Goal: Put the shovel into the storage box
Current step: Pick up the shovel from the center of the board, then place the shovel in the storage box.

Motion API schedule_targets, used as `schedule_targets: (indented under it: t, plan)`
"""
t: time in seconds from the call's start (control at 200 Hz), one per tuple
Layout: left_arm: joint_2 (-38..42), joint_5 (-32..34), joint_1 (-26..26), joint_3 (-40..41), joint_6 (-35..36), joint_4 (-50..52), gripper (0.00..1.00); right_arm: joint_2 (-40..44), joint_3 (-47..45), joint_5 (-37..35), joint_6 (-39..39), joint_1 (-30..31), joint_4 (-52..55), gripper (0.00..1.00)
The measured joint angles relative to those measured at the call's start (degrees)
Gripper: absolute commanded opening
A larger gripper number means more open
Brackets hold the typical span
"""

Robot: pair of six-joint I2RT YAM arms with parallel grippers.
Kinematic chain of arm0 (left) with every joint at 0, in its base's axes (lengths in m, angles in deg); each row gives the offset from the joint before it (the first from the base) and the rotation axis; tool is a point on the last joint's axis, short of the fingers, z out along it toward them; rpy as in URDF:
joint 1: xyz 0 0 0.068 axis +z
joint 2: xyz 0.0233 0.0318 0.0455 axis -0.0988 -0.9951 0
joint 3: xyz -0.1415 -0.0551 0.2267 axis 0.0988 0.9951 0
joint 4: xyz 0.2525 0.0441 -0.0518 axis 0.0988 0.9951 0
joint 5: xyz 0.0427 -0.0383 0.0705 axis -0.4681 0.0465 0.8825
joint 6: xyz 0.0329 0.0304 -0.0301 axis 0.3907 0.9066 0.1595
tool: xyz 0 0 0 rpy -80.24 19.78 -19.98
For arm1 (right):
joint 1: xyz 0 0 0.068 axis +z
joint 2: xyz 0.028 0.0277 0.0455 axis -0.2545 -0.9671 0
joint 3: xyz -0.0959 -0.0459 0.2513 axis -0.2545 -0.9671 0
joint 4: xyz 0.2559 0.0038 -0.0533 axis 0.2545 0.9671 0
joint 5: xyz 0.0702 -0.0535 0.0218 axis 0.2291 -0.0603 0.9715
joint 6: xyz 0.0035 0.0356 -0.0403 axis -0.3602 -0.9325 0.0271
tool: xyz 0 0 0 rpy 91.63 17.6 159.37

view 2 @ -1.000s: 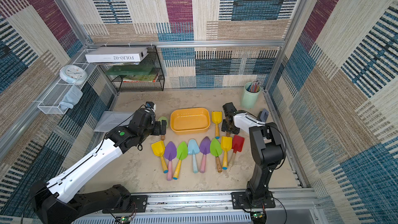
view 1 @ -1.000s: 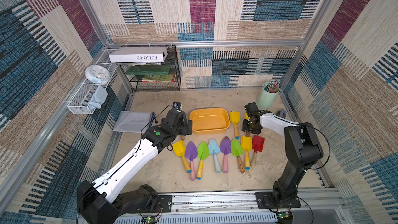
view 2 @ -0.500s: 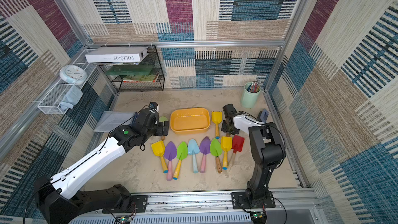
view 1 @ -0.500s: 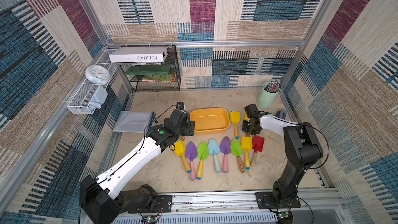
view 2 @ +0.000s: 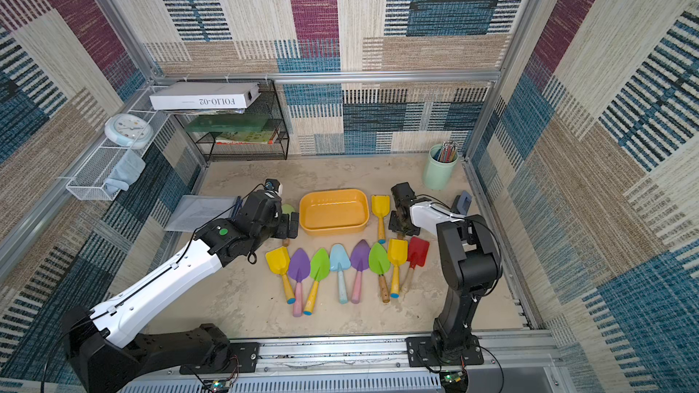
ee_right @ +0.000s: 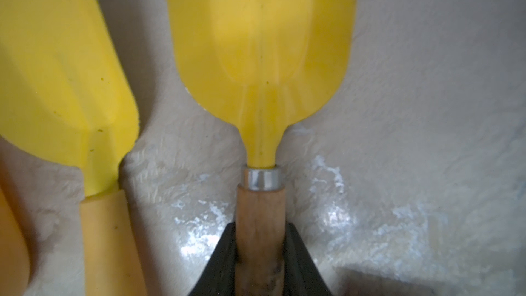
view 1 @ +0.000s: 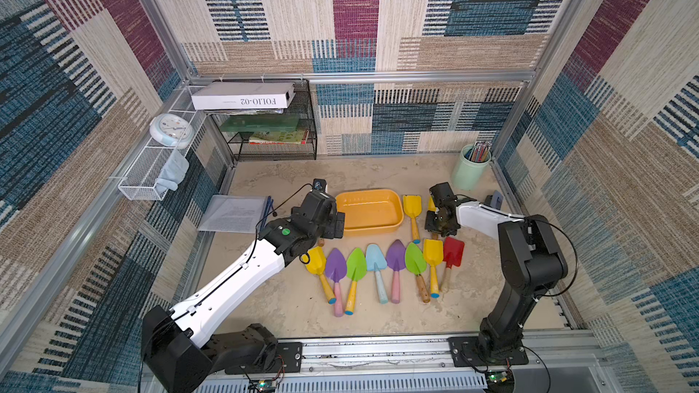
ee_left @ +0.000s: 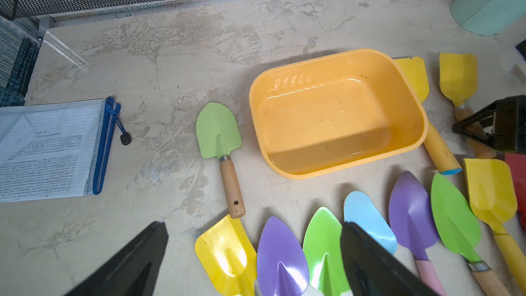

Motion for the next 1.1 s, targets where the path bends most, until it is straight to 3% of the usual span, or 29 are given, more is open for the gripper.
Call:
schedule_targets:
  t: [0.311,0.571,0.821,1.102]
  plan:
    - [0.26,-1.27,-0.07,-1.46,-0.83,0.07,0.99,13.40,-3.21,-0.28,6.71,0.09,-1.20,0.00]
    - [-0.50,-9.55,-0.09,-4.87,-3.15,-1.88,0.99,25.55,-6.91,3.69,23.98,4.28,-3.37,0.00]
    - [-8.68,-19.32,-1.55,-10.95,-8.72,-8.26,0.98,25.09,-2.14,3.93,35.10,10.67,-4.17,0.00]
    - [-17.44,-18.12,-3.56,-13.00,-13.33,-15.78,0.92,20.15,3.32,-0.28,32.70,18.25,-3.87,0.00]
